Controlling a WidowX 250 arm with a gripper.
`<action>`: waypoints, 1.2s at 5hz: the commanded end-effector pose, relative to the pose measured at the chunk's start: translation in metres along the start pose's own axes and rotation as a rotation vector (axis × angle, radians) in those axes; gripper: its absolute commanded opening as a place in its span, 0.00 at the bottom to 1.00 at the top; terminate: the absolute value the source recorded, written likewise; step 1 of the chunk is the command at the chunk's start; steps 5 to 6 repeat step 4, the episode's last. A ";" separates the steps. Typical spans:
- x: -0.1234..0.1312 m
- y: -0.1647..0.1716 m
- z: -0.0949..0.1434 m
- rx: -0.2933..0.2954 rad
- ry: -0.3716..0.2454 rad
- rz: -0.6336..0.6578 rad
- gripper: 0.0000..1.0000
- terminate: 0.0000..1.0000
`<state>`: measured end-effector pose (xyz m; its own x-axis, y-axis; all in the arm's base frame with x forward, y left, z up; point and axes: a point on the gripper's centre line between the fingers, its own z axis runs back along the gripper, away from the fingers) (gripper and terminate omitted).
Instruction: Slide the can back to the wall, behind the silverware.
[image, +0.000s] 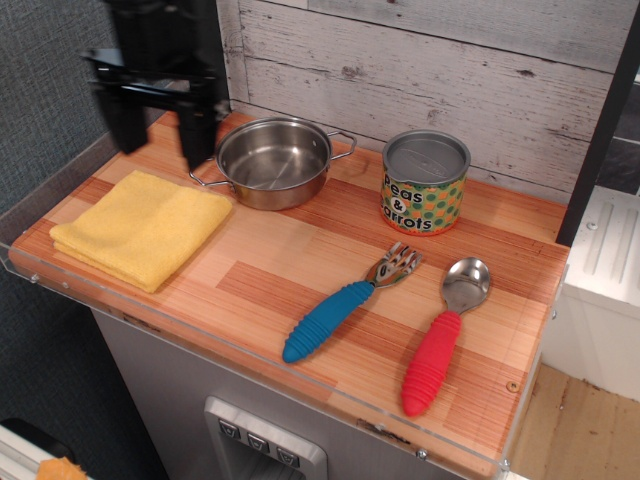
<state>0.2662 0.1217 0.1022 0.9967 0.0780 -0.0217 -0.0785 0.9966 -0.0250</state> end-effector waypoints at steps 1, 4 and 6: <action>0.025 0.020 0.020 0.034 -0.119 0.043 1.00 0.00; 0.036 0.033 0.023 0.082 -0.155 0.087 1.00 1.00; 0.036 0.033 0.023 0.082 -0.155 0.087 1.00 1.00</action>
